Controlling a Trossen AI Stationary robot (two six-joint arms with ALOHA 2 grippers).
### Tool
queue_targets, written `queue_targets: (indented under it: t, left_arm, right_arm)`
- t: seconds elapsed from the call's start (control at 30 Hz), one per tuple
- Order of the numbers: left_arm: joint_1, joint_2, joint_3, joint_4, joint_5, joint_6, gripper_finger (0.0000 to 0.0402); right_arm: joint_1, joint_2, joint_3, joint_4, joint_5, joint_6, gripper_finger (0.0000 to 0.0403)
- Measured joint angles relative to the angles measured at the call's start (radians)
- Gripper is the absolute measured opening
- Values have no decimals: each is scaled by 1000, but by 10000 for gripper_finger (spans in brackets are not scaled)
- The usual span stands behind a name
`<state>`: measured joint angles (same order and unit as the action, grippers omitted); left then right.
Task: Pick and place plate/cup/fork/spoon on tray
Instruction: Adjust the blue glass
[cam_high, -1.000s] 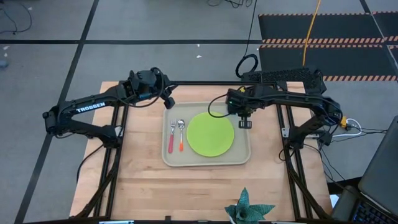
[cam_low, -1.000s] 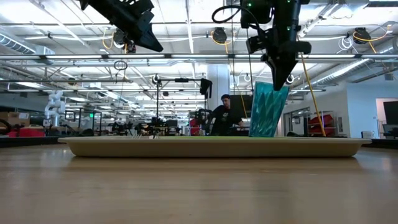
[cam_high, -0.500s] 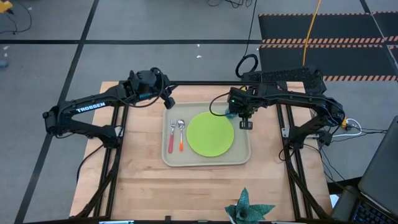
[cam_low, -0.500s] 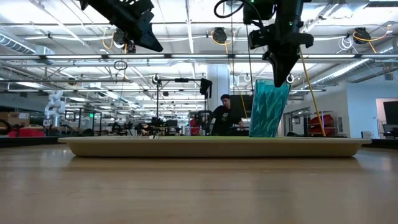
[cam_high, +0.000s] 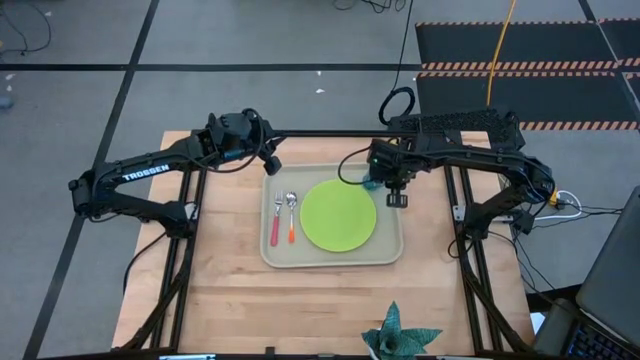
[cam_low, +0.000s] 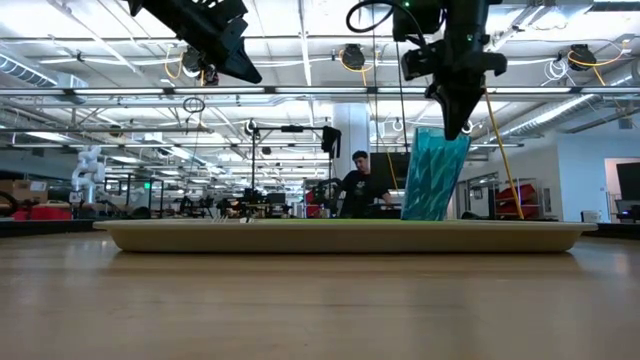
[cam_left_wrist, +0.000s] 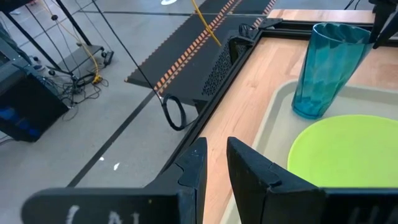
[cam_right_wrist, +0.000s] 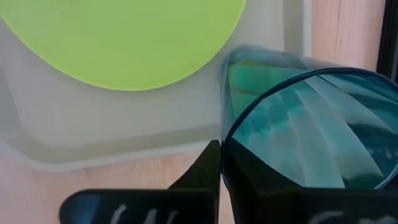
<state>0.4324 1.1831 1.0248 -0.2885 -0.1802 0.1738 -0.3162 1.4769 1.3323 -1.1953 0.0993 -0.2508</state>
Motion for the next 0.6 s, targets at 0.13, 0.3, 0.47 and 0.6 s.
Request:
queue_targets:
  t: [0.13, 0.3, 0.47, 0.6]
  left_arm:
    - [0, 0, 0, 0, 0, 1, 67]
    - [0, 0, 0, 1, -1, 5, 67]
    - [0, 0, 0, 4, -1, 6, 67]
    - [0, 0, 0, 3, -1, 7, 67]
  right_arm:
    - [-18, -1, 0, -13, 1, -10, 0]
    - [-26, 1, 9, -4, 4, -29, 0]
    - [-26, 2, 45, 2, -2, -50, 0]
    - [-26, 2, 65, -11, -3, -53, 0]
